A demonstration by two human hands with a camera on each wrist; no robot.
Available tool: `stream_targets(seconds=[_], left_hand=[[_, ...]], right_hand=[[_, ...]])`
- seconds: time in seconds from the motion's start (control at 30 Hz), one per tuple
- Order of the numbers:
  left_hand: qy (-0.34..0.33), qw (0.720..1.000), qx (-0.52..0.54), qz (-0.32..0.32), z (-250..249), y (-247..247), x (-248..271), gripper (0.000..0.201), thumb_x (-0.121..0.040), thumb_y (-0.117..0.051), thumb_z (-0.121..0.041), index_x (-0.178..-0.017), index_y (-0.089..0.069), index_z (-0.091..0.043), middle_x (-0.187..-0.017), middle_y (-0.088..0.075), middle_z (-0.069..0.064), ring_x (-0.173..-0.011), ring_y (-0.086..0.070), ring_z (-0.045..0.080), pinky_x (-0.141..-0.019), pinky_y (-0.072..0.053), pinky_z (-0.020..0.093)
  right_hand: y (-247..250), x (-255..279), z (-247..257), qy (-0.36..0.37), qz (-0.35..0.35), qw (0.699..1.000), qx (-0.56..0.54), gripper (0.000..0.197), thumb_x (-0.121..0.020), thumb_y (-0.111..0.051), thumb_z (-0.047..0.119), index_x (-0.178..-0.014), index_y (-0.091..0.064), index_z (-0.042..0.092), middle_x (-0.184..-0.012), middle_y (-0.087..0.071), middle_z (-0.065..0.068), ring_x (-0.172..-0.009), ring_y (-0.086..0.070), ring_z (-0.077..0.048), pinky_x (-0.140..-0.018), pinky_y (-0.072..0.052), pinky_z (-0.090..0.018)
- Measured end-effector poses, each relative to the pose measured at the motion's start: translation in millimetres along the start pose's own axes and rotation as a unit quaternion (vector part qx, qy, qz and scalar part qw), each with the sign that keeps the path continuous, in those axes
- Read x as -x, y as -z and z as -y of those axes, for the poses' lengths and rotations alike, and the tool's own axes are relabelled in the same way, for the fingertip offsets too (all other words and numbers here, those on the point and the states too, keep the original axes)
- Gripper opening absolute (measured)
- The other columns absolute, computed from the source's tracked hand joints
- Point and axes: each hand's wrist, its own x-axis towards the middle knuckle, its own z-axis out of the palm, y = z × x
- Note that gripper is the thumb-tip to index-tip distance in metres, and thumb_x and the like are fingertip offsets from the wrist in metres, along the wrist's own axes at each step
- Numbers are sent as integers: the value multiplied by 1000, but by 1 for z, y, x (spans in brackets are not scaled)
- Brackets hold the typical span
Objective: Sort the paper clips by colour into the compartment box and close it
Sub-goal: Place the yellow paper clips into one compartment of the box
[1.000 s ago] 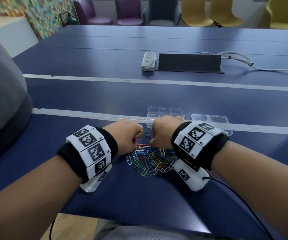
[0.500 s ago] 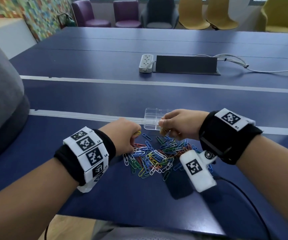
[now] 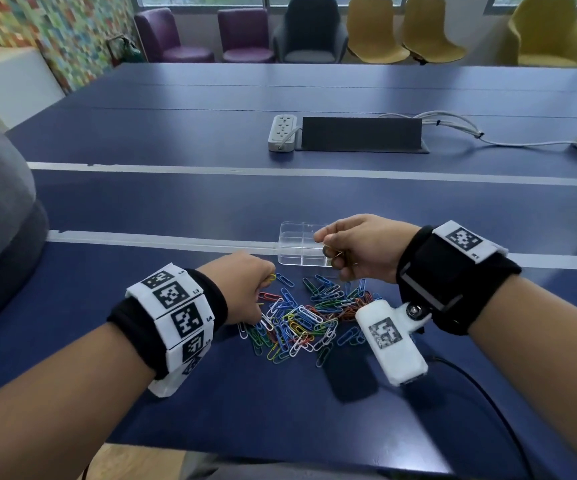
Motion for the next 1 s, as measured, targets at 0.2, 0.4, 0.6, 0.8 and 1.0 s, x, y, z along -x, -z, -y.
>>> stream_targets(seconds=[0.2, 0.4, 0.6, 0.8, 1.0], left_hand=[[0, 997, 48, -57, 0, 9, -1, 33, -71, -55, -8, -60, -26, -20, -58, -40, -7, -51, -33, 8, -47, -25, 19], [-15, 989, 121, -79, -10, 21, -10, 37, -68, -61, -8, -61, -27, -21, -61, -46, -7, -53, -36, 10, -56, -35, 24], [-20, 982, 158, -97, -18, 24, -23, 37, -71, -60, -5, -62, -28, -20, -60, -45, -9, -53, -37, 8, -51, -32, 18], [16, 969, 215, -124, -25, 30, -41, 36, -72, -61, -6, -61, -31, -22, -64, -48, -8, -60, -43, 13, -55, -36, 20], [29, 968, 222, -114, -47, 41, -62, 32, -76, -61, -8, -65, -35, -22, -78, -53, -2, -73, -48, 20, -62, -39, 26]], right_hand=[[13, -5, 12, 46, -16, 998, 32, 32, -101, -33, 4, -86, -61, 8, -64, -40, -5, -54, -40, -14, -41, -41, -16], [10, -17, 18, 52, -24, 997, 45, 32, -102, -35, 9, -84, -61, 14, -66, -44, -2, -59, -48, -14, -44, -49, -20], [10, -23, 17, 86, -34, 993, 68, 25, -99, -43, 13, -82, -60, 20, -74, -49, -1, -68, -52, -12, -49, -58, -27], [22, -27, 9, 131, -136, 957, 221, 18, -90, -54, 9, -81, -63, 22, -70, -57, 3, -58, -54, -10, -47, -51, -22], [23, -23, 2, 111, -161, 943, 268, 17, -91, -51, 14, -85, -64, 23, -84, -64, -3, -71, -70, -28, -62, -62, -36]])
